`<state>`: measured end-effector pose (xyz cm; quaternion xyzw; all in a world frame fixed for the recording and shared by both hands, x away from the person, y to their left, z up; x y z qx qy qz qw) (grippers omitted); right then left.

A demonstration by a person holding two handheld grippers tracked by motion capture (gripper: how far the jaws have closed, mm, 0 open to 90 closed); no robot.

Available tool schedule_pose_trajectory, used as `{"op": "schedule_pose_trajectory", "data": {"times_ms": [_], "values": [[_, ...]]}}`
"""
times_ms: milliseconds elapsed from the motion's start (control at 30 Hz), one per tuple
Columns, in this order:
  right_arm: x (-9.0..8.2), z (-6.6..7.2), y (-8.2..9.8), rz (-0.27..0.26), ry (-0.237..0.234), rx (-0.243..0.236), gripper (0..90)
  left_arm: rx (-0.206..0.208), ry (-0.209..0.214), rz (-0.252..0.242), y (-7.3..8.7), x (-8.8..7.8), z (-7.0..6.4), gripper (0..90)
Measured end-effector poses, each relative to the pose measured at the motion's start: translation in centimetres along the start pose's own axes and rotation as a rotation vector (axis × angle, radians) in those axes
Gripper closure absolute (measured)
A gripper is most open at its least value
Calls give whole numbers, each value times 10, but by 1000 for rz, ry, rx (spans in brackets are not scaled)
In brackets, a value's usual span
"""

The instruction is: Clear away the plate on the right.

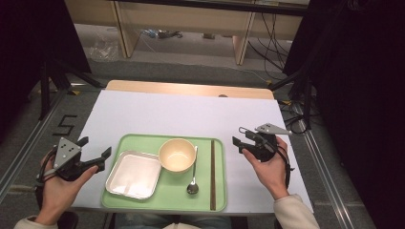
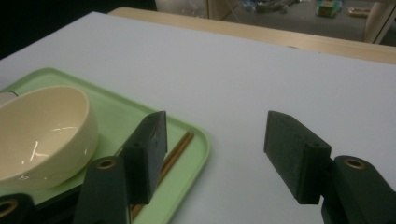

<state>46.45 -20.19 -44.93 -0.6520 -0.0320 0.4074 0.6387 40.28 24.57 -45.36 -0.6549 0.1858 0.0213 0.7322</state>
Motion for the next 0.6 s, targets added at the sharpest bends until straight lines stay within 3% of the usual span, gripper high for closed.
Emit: {"op": "schedule_pose_trajectory", "data": {"times_ms": [133,167,233,267,300,367,400,433,500,600], "values": [[-6,11,8,-38,-19,9,393,-1,-16,-32,-3,-4,3,157],[-9,15,14,-43,-20,-17,393,-5,-23,-48,-5,-5,4,156],[-12,20,18,-34,-24,-12,387,-7,-27,-55,-5,-5,5,156],[-13,20,19,-31,-26,-32,384,-7,-27,-55,-5,-5,5,156],[-13,23,18,-47,-29,-10,379,-10,-27,-58,-5,-5,5,156],[-14,22,18,-50,-16,-19,377,-7,-32,-53,-4,-4,5,156],[-14,22,17,-52,-37,-35,377,-5,-32,-53,-4,-4,5,156],[-14,22,16,-66,-14,-27,377,-3,-32,-57,-4,-4,5,156],[-14,22,17,-52,-37,-33,376,-4,-33,-59,-5,-4,5,156],[-13,22,18,-49,-34,-30,376,-4,-37,-57,-4,-4,5,156]]}}
Point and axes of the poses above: each handheld gripper's, and its own axes: x roughly forward along the jaws, y roughly out of its underside, z roughly to its left, the point moved 9 cm from there along x, roughly forward along the jaws, and after that the axes turned 5 degrees about -y, right-handed, at the moved point
